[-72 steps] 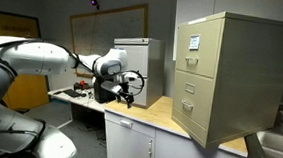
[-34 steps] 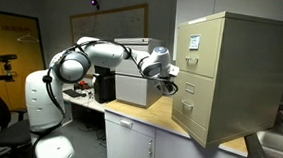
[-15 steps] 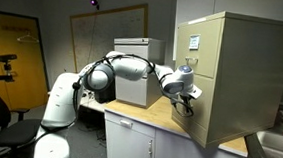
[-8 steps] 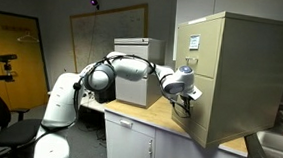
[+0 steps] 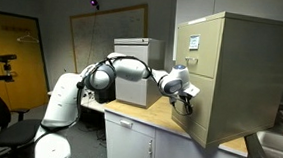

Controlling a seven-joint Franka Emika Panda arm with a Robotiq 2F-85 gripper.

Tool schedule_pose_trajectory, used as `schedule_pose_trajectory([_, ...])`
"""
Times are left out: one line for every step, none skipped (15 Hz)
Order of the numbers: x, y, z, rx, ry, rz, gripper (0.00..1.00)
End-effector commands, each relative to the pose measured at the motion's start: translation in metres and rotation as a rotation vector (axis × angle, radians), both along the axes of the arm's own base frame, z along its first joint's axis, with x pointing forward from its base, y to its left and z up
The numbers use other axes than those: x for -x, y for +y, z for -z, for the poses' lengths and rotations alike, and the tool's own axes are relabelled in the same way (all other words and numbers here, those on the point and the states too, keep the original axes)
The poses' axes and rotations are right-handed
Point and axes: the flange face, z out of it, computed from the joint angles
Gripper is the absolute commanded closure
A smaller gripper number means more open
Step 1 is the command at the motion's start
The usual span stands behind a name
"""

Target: Open the bottom drawer of the right cabinet

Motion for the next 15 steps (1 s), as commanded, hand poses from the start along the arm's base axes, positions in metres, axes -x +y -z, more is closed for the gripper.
schedule_pose_trajectory([-0.003, 0.011, 0.020, 0.029, 0.080, -0.007, 0.46])
schedule_pose_trajectory([-0.003, 0.023, 0.011, 0.017, 0.077, -0.038, 0.53])
schedule_pose_trajectory([-0.006, 0.030, 0.007, 0.014, 0.066, -0.059, 0.60])
schedule_pose_trajectory([-0.006, 0.041, -0.001, 0.005, 0.054, -0.088, 0.70])
schedule_pose_trajectory([-0.009, 0.049, -0.006, 0.000, 0.044, -0.109, 0.77])
schedule_pose_trajectory([-0.008, 0.057, -0.009, -0.008, 0.042, -0.138, 0.82])
schedule_pose_trajectory([-0.008, 0.064, -0.011, -0.008, 0.048, -0.163, 0.82])
schedule_pose_trajectory([-0.005, 0.070, -0.013, -0.006, 0.041, -0.176, 0.83])
schedule_pose_trajectory([-0.003, 0.072, -0.012, -0.001, 0.038, -0.180, 0.83])
schedule_pose_trajectory([0.002, 0.075, -0.010, 0.004, 0.036, -0.183, 0.83])
schedule_pose_trajectory([0.006, 0.075, -0.007, 0.010, 0.032, -0.184, 0.83])
schedule_pose_trajectory([0.014, 0.075, -0.002, 0.015, 0.028, -0.183, 0.83])
schedule_pose_trajectory([0.018, 0.075, 0.003, 0.022, 0.021, -0.182, 0.83])
schedule_pose_trajectory([0.024, 0.072, 0.007, 0.028, 0.010, -0.179, 0.83])
schedule_pose_trajectory([0.030, 0.068, 0.010, 0.035, -0.003, -0.176, 0.83])
